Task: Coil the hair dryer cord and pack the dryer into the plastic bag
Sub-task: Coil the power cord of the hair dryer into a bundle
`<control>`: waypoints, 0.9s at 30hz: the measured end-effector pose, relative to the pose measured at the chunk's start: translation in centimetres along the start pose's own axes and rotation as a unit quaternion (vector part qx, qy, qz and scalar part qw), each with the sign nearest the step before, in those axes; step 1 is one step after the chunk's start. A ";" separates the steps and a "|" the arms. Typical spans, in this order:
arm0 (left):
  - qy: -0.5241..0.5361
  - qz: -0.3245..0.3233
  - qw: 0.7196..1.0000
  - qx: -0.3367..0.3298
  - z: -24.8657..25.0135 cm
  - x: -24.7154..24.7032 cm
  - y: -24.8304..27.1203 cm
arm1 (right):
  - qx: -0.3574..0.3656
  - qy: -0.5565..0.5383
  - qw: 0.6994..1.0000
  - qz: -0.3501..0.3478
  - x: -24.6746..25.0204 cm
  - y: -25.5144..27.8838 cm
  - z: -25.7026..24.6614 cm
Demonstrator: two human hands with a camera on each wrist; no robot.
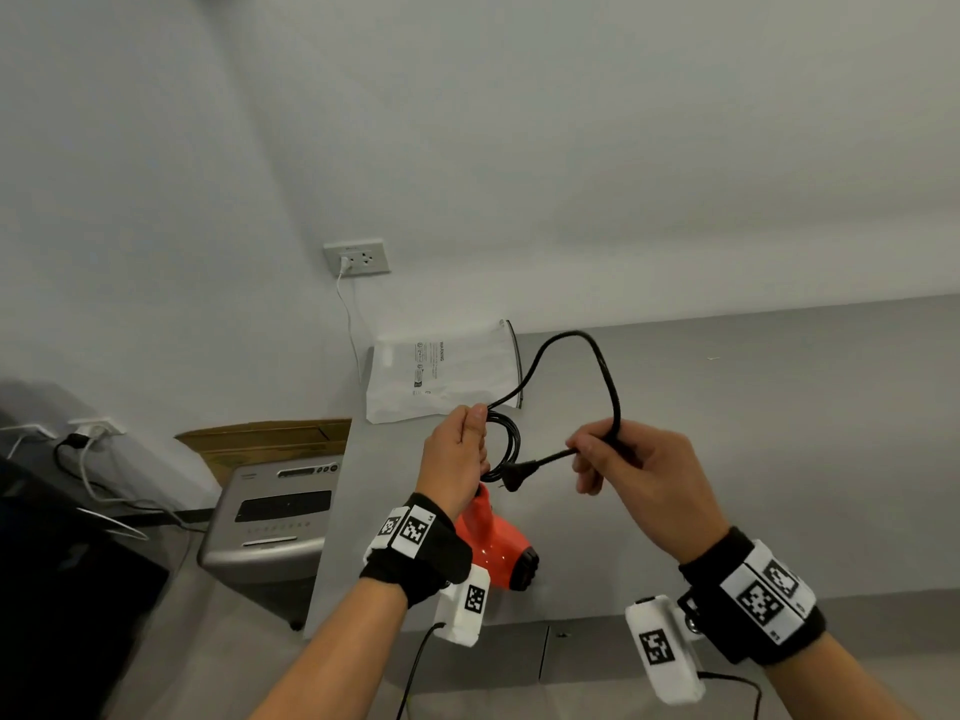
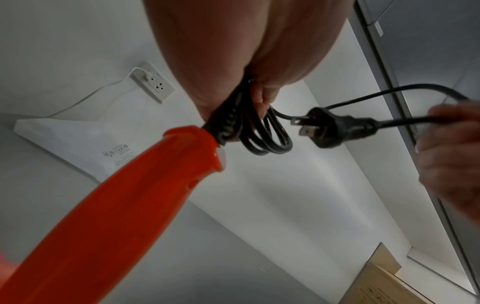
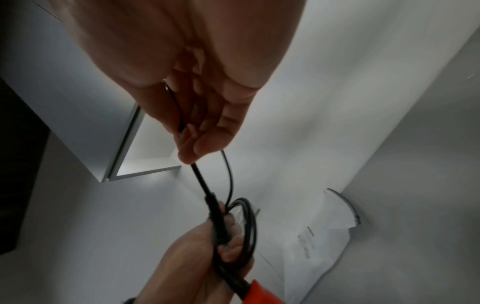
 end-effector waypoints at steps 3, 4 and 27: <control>-0.020 -0.003 1.000 -0.005 0.3 -0.2 0.1 | 0.021 -0.006 1.000 0.022 -0.6 -0.4 -0.8; -0.022 -0.001 1.000 -0.006 0.4 -0.2 0.1 | 0.028 0.001 0.999 0.034 -0.8 -0.5 -0.8; 0.003 -0.069 0.998 0.011 0.2 -1.2 1.3 | -0.101 0.097 0.967 -0.211 -8.5 -2.7 10.5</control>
Point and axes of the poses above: each hand's wrist, its own y-axis away from the middle knuckle, its own x-axis out of the back of the hand, z = x × y, the point moved 7 cm from there along -y, towards the middle knuckle, and after that the axes turned 7 degrees about -x, right-handed, at the moved point
